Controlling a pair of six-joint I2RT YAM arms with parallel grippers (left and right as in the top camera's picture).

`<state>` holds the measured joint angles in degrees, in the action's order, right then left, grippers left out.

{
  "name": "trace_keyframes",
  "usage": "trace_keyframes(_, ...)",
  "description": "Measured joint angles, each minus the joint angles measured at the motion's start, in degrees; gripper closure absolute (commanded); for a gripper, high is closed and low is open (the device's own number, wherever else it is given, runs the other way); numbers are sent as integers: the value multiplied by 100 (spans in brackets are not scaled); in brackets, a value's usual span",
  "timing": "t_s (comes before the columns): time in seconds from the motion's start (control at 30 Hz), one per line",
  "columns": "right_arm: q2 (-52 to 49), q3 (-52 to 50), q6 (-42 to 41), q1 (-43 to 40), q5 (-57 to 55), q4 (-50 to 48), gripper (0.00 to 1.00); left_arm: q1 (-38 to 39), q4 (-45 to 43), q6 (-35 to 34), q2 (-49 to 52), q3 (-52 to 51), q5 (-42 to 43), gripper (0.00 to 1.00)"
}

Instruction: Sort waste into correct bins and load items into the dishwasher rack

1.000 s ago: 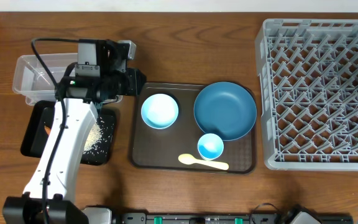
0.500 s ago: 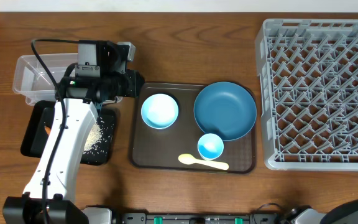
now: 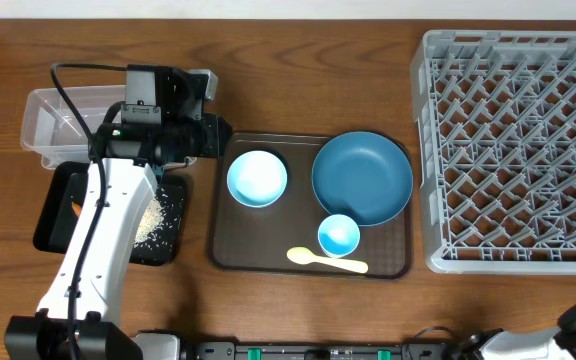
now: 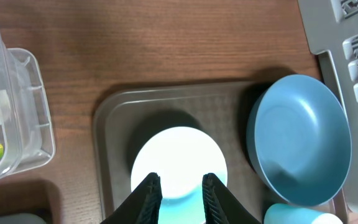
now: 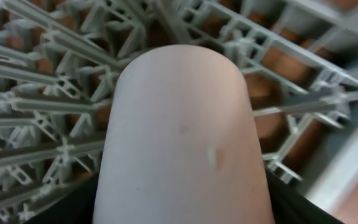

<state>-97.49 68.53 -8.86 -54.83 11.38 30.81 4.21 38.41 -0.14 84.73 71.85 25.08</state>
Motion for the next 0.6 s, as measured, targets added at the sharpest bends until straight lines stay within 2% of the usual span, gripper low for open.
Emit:
trace_keyframes(0.1, -94, 0, -72, 0, 114, -24, 1, 0, 20, 0, 0, 0, 0, 74)
trace_keyframes(0.33, -114, 9, -149, -59, 1038, -695, 1, 0, 28, 0, 0, 0, 2, 75)
trace_keyframes(0.5, -79, 11, -682, -131, 2118, -1519, 1, 0, 81, 0, 0, 0, 2, 74)
trace_keyframes(0.6, 74, 11, -966, -129, 2579, -1679, 1, 0, 125, 0, 0, 0, 2, 74)
